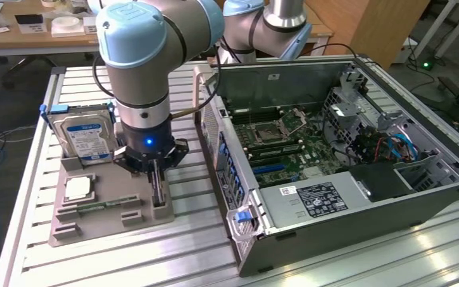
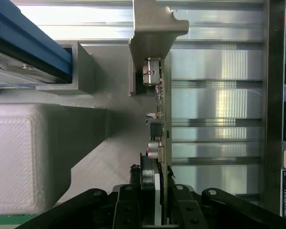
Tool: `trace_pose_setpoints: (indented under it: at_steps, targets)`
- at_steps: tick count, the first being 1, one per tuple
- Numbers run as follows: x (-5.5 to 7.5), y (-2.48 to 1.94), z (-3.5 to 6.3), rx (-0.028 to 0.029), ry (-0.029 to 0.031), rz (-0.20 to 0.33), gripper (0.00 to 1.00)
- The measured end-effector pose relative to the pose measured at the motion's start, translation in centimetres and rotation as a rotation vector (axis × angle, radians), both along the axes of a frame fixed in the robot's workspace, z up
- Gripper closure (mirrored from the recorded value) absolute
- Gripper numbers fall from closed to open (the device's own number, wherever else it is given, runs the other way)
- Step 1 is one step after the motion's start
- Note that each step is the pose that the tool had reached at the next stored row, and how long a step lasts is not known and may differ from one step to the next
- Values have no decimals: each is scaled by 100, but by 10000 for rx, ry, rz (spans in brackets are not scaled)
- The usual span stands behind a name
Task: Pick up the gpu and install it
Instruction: 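Pick up the gpu and move the gpu toward the slot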
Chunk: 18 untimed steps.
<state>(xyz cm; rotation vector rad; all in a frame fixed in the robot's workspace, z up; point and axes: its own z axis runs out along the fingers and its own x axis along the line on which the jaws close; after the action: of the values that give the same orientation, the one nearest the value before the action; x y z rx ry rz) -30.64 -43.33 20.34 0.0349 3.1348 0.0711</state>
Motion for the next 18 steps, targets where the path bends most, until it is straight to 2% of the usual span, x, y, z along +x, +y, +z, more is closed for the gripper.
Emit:
trace_pose_setpoints:
  at_steps: [13, 18]
  targets:
    - [1, 0, 1, 1, -2, 1, 72]
    - [1, 0, 95, 18, -1, 1, 72]
